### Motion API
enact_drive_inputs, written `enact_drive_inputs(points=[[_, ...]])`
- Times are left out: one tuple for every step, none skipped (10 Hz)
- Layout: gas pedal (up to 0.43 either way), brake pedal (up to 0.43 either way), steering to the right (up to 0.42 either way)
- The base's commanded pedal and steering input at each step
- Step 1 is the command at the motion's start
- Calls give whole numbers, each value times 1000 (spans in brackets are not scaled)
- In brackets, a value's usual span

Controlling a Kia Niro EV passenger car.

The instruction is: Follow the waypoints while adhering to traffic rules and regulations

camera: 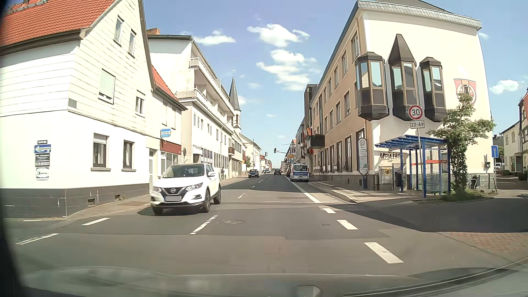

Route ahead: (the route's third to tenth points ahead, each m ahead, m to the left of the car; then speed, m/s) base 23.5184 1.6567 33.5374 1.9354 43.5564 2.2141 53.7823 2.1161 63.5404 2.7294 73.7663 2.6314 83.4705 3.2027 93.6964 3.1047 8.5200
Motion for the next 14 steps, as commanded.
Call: enact_drive_inputs(points=[[0, 30, -11], [0, 30, -14], [0, 30, -14], [0, 30, -14], [0, 30, -14], [0, 30, -14], [0, 30, -13], [0, 30, -11], [0, 30, -8], [0, 30, -6], [28, 30, -6], [28, 30, -7], [28, 30, -6], [28, 30, -6]])
